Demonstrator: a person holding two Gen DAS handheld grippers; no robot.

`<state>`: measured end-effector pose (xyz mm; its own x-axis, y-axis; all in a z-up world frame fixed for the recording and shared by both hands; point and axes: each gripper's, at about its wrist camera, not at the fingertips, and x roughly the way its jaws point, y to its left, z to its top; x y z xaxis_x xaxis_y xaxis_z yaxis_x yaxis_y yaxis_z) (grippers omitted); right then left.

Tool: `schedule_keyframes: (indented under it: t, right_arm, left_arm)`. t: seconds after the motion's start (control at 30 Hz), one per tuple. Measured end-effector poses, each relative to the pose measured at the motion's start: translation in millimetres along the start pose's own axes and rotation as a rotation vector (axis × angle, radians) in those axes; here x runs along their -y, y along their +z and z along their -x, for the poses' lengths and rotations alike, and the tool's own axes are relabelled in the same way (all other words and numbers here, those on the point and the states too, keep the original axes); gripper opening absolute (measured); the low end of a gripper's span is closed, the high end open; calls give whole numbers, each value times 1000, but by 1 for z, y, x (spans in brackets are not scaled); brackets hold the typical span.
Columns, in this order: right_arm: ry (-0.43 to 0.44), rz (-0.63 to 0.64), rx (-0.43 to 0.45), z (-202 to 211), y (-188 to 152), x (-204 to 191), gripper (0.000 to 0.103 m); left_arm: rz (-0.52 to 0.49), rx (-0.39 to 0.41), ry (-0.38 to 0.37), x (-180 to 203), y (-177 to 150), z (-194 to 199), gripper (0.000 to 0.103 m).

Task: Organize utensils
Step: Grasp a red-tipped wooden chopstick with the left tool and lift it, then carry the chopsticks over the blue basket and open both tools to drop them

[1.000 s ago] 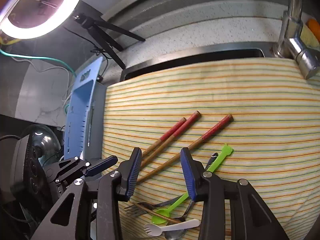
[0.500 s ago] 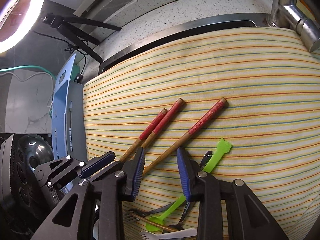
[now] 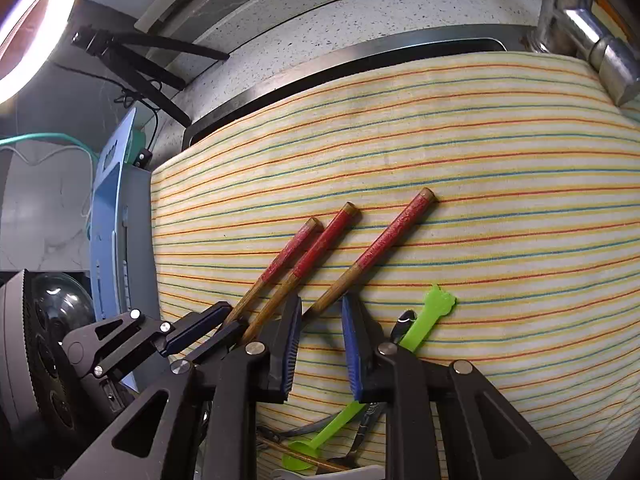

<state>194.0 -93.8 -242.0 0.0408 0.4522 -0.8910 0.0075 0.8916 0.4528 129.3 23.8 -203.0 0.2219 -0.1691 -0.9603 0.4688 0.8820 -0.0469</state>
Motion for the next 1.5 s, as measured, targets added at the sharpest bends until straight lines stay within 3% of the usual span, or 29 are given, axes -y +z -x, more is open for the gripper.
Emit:
schedule_keyframes:
  t: [0.57,0.73,1.07,1.3,1.5]
  right_arm:
    - [-75,16,47,-4,1,-12,17]
    - [-109,75,71,-5,-4,-21,17]
    - [132,-52,95,16,-12,5,9]
    - [183,-36,125,37,-12,-6,7]
    - [178,55,176,60,-13,-30,7]
  left_arm:
    - [107,24,-9,-18,-7,3,7]
    - [110,56,1,-16,-5,1,6]
    - [200,154,-35,-23,-24,32,6]
    - [247,223,-55,-30,-37,63,6]
    - [292,287,-52,-43,-46,89,6]
